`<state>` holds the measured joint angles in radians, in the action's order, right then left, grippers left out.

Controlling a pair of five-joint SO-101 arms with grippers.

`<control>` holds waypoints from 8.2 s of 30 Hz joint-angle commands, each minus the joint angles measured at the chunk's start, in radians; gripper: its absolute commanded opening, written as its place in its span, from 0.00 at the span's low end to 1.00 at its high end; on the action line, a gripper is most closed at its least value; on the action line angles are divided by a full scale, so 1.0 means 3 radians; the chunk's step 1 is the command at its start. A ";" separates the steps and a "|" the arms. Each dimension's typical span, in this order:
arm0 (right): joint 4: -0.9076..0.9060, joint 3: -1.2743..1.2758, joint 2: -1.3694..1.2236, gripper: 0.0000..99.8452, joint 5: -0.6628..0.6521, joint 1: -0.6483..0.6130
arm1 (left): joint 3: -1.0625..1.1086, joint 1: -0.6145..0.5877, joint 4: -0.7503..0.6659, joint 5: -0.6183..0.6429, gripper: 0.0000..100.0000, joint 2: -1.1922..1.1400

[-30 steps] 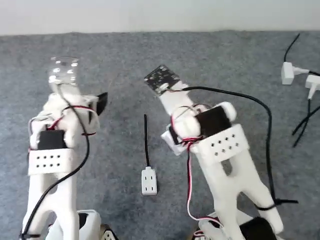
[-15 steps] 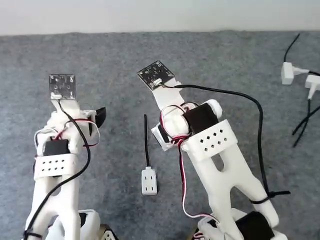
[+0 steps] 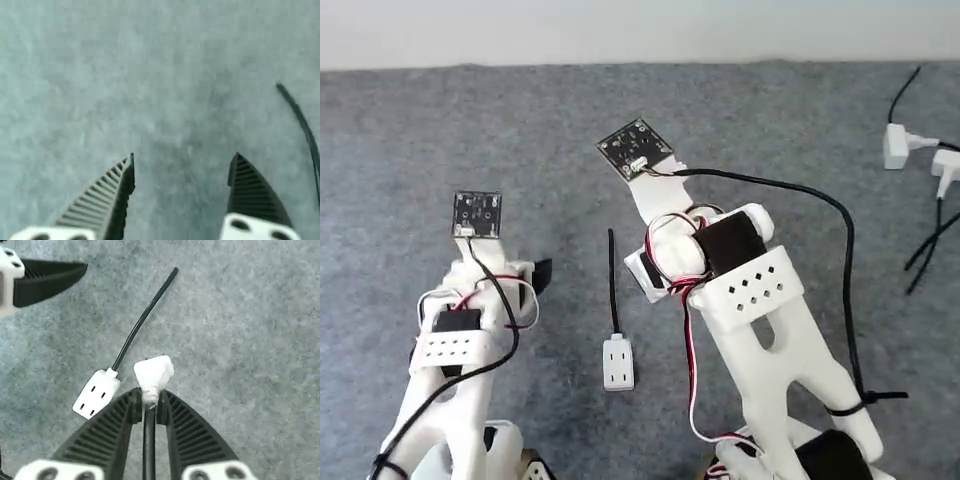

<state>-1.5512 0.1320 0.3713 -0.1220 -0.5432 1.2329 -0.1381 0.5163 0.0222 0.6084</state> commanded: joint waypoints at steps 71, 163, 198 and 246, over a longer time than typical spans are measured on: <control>-0.0136 -0.0031 0.0130 0.01 -0.0159 0.0499 | 0.1511 0.0113 0.2281 -0.0378 0.29 0.3892; 0.0509 -0.0036 -0.0795 0.01 0.0593 -0.0386 | 0.1511 0.0113 0.2281 -0.0378 0.29 0.3892; 0.0463 -0.0026 -0.0647 0.01 0.2250 -0.0335 | 0.1511 0.0113 0.2281 -0.0378 0.29 0.3892; 0.0846 0.0629 -0.0621 0.01 0.2383 -0.0309 | 0.1511 0.0113 0.2281 -0.0378 0.29 0.3892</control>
<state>-1.2950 0.3544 0.1304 0.5838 -0.6552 1.6947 -0.1013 1.1976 -0.0867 1.7745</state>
